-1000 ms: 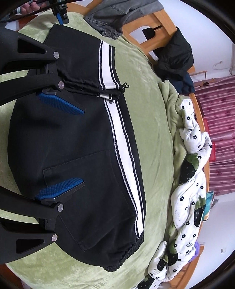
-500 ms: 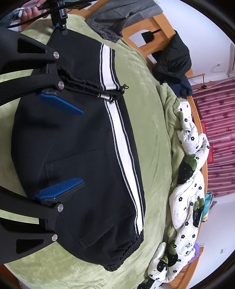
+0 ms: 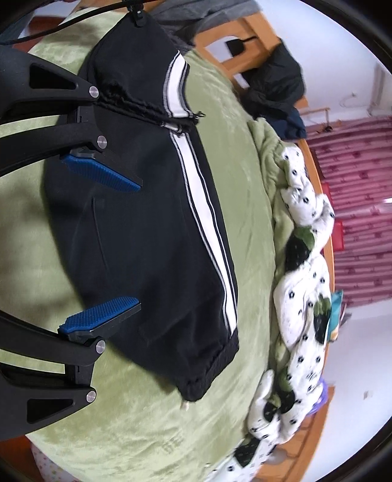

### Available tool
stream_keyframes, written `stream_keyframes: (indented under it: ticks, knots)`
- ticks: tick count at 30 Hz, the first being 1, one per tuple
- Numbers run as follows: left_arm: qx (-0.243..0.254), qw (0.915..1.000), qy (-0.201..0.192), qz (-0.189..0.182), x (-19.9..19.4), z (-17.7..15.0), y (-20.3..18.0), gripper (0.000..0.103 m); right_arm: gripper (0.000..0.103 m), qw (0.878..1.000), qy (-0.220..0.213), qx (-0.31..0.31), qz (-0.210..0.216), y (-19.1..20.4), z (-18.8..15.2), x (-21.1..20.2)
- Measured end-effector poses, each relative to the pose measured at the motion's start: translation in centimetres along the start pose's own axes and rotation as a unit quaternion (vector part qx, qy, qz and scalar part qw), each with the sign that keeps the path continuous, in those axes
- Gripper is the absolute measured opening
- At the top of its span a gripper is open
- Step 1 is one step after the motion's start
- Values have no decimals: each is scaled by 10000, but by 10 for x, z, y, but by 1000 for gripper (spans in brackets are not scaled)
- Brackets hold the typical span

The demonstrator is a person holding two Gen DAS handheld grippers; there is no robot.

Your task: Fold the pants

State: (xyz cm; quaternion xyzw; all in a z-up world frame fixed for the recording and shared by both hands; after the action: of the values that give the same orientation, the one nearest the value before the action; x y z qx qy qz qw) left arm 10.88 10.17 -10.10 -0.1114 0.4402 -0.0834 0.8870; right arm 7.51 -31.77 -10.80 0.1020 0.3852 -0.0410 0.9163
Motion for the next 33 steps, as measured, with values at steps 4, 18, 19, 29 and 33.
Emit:
stream_keyframes:
  ticks: [4, 18, 19, 29, 33]
  knots:
    - [560, 9979, -316, -70, -12, 12, -63, 16, 72, 9997, 46, 219, 66, -26, 2, -9]
    - [1303, 9850, 500, -1011, 74, -59, -246, 16, 72, 9986, -128, 351, -379, -66, -5, -28]
    - [1268, 9840, 622, -1087, 85, -66, -248, 16, 72, 9987, -137, 312, -368, -65, -5, -29]
    - [1293, 9756, 444, -1720, 49, -62, -217, 57, 72, 9984, 230, 368, 352, -44, -4, -7]
    - [1111, 9889, 260, -956, 34, -55, -165, 61, 72, 9921, 596, 551, 957, -21, -7, 17]
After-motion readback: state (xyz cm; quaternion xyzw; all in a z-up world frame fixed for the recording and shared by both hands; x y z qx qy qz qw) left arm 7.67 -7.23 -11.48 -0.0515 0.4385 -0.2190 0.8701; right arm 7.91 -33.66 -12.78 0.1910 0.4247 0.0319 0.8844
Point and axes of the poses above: each gripper's, at about its wrist camera, not at the fingertips, and x roughly the way its jaws point, y to its left, z to its top, the point moved 4 cm from there along x, roughly the way its jaws point, and after that the axes turned 4 degrees about y, right-handed, at the moved point
